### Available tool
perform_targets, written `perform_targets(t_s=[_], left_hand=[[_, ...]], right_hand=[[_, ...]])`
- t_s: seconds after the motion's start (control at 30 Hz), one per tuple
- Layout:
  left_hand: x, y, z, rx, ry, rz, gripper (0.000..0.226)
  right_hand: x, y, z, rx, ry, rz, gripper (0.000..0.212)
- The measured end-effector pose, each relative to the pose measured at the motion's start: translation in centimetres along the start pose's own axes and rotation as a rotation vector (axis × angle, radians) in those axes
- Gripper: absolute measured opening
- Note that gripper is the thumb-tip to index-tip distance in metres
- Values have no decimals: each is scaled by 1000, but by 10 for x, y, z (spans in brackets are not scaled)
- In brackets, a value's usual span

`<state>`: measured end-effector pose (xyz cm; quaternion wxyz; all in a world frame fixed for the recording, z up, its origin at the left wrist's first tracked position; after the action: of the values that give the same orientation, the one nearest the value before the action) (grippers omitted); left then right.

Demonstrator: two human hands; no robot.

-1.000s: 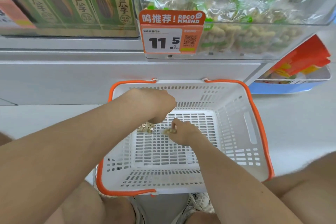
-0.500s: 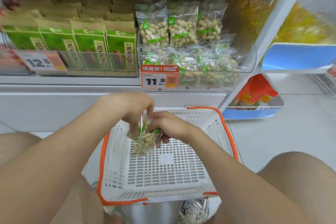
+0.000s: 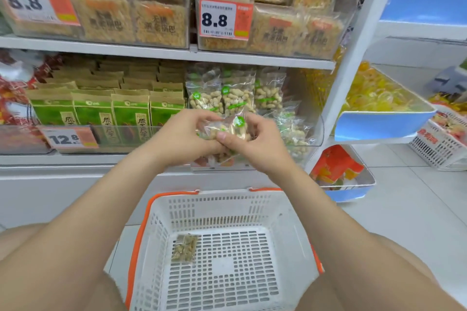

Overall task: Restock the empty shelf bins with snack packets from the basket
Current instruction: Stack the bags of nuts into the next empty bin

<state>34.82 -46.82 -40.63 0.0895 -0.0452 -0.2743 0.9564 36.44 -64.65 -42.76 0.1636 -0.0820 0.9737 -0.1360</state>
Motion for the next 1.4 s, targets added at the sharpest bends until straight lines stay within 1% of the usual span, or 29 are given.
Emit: perform_targets(t_s=[0.1, 0.2, 0.27, 0.3, 0.37, 0.4, 0.43, 0.47, 0.5, 0.57, 0.63, 0.7, 0.77, 0.8, 0.87, 0.9, 0.93, 1.0, 1.03, 1.07, 1.1, 1.17, 1.2, 1.23, 1.3, 1.4], left_hand=[[-10, 2, 9, 52, 16, 61, 36], [-22, 4, 14, -55, -3, 142, 37], [-32, 6, 14, -59, -36, 203, 34], [-36, 6, 14, -45, -55, 244, 30], [-44, 8, 15, 15, -85, 333, 31], [-46, 9, 16, 56, -93, 372, 36], [-48, 12, 18, 92, -98, 408, 40], [-51, 15, 20, 108, -100, 432, 42], [-53, 17, 23, 102, -95, 442, 42], [-56, 23, 28, 41, -83, 412, 41], [-59, 31, 34, -6, -84, 337, 37], [-61, 37, 38, -42, -80, 297, 30], [-62, 39, 41, -37, -64, 311, 31], [-63, 40, 42, -15, -53, 303, 33], [-66, 43, 45, 20, -9, 257, 35], [-67, 44, 47, 2, 23, 243, 34], [-69, 45, 49, -38, 50, 248, 34], [-72, 46, 50, -128, 77, 284, 36], [-73, 46, 49, -160, 85, 292, 38], [-75, 46, 49, -192, 97, 291, 39], [-76, 46, 48, -240, 110, 283, 41], [-80, 47, 43, -412, 131, 244, 44], [-82, 48, 40, -515, 137, 214, 46], [-82, 49, 36, -608, 137, 183, 50], [-82, 52, 30, -741, 143, 134, 56], [-84, 58, 24, -836, 158, 61, 62]], right_hand=[[-29, -13, -11, 104, 17, -53, 39], [-55, -22, -20, 251, 85, -132, 41], [-65, -29, -23, 306, 124, -100, 43], [-67, -32, -23, 307, 144, -41, 52], [-65, -40, -16, 176, 204, 120, 82], [-64, -41, -8, 66, 256, 179, 89], [-62, -39, -4, -41, 323, 184, 89], [-62, -34, 1, -117, 385, 147, 85], [-64, -30, 4, -145, 419, 108, 83], [-66, -28, 4, -131, 409, 110, 77], [-67, -34, 2, -60, 342, 146, 70], [-67, -38, 1, 27, 276, 110, 77], [-68, -43, 1, -1, 242, 89, 80], [-69, -46, 1, -32, 253, 108, 84], [-68, -52, 1, -51, 302, 143, 99], [-71, -56, 6, -46, 332, 120, 103], [-73, -60, 10, -47, 368, 94, 97], [-75, -69, 14, -31, 391, 46, 57], [-76, -75, 17, -16, 367, 58, 39], [-78, -83, 21, -3, 327, 119, 30], [-77, -91, 23, 40, 273, 223, 32], [-74, -106, 28, 169, 192, 449, 46], [-73, -112, 30, 221, 178, 531, 47], [-73, -117, 33, 267, 164, 573, 45], [-75, -122, 40, 299, 154, 558, 38], [-80, -112, 48, 370, 171, 412, 23]])
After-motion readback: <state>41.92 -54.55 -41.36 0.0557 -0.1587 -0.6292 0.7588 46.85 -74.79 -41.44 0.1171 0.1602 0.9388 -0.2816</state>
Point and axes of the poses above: each hand's wrist, its own x-axis away from the middle knuckle, its own y-axis out of the palm, z = x × y, the point moved 4 cm from there along -x, towards the middle knuckle, and after that the axes turned 1 degree about -x, right-handed, at the moved point
